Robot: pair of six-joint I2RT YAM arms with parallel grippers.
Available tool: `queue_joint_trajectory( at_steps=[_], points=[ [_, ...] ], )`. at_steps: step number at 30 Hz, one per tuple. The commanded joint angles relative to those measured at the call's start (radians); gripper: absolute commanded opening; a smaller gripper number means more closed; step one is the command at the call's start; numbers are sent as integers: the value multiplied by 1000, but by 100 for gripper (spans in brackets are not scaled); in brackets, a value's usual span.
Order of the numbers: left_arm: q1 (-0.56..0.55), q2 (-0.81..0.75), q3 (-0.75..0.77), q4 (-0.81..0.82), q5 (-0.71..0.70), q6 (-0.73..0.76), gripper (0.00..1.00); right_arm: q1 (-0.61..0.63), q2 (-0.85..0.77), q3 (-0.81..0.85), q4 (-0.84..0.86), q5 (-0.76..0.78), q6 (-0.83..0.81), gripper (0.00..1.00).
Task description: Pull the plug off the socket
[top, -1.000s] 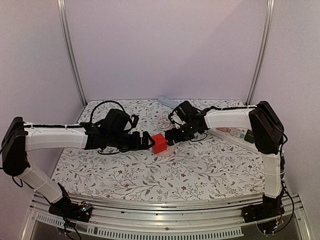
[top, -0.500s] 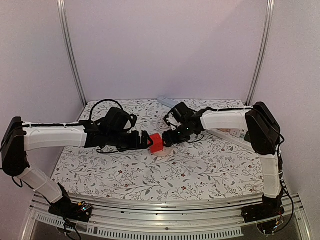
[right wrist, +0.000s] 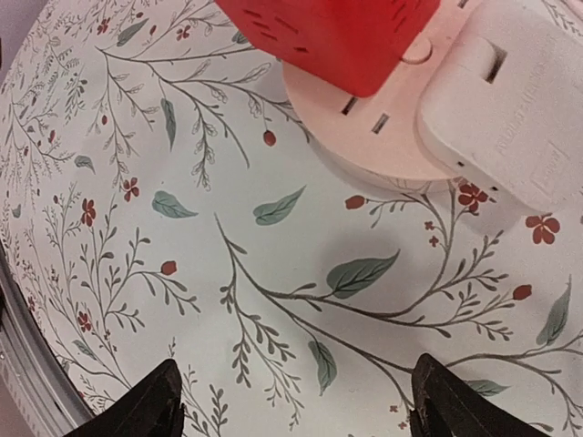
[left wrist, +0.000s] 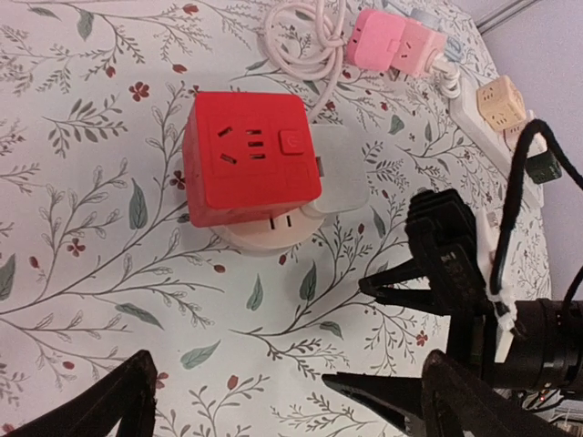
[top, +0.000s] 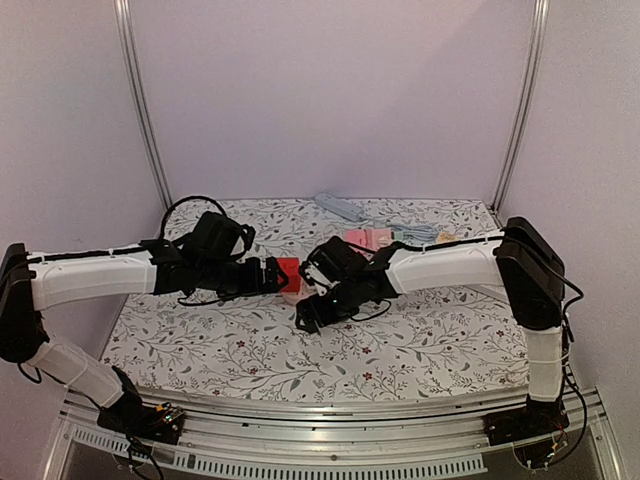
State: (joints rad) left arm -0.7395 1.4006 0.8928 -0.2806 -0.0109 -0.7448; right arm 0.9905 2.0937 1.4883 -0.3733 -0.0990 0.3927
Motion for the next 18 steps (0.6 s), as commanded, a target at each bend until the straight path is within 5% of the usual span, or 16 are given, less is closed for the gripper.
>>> queue_joint_trajectory(
  at_steps=[1, 18],
  points=[
    [30, 32, 33, -43, -19, 36, 100, -21, -121, -73, 27, 161, 62, 88],
    [48, 378, 379, -148, -134, 39, 100, -86, -496, -408, 50, 427, 84, 99]
  ],
)
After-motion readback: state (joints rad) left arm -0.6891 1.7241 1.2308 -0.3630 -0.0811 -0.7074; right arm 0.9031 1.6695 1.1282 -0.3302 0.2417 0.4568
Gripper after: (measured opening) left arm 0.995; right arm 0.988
